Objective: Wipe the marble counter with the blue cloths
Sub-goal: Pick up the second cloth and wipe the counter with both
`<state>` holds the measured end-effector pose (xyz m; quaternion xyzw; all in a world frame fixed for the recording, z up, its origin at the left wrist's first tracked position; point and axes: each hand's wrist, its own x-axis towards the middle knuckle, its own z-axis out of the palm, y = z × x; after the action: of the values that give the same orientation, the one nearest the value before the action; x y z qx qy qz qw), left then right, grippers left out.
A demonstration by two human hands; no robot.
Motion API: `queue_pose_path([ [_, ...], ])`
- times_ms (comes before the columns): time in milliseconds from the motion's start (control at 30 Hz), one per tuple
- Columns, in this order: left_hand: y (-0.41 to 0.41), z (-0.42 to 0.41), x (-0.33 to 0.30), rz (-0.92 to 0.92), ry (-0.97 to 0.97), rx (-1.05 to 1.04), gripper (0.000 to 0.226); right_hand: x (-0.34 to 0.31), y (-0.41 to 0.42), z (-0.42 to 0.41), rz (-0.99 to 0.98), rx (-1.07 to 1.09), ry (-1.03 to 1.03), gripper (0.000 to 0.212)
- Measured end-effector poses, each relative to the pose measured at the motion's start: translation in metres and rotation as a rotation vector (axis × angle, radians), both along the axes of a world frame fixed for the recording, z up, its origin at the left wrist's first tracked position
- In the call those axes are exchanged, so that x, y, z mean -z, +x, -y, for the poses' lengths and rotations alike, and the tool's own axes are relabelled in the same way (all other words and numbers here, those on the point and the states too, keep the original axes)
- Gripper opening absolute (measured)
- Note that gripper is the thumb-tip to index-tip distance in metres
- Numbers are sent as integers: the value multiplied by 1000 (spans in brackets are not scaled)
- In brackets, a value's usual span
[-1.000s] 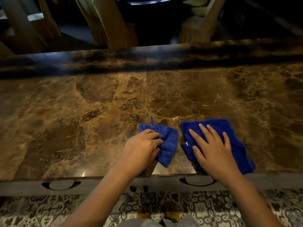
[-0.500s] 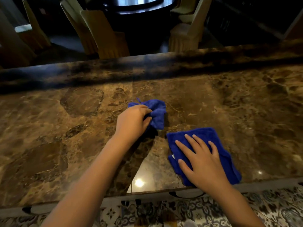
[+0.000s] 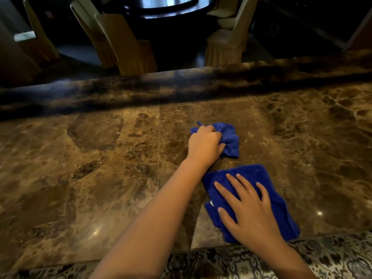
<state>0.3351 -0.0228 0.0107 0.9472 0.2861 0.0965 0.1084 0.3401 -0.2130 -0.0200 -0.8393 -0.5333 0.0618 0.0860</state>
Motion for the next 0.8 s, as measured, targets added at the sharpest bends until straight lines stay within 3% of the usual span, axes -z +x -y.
queue_pose_path([
  [133,-17,-1,4,24,-39,134,50,-1,0,2,15,-3,-11,53],
  [233,-21,-4,10,-173,-78,213,52,-3,-1,0,15,2,-29,53],
  [333,-13,-8,17,-268,-158,166,53,-4,-1,-1,13,6,-38,54],
  [800,-8,-13,15,-281,-156,111,66,-4,-1,0,6,8,-21,54],
])
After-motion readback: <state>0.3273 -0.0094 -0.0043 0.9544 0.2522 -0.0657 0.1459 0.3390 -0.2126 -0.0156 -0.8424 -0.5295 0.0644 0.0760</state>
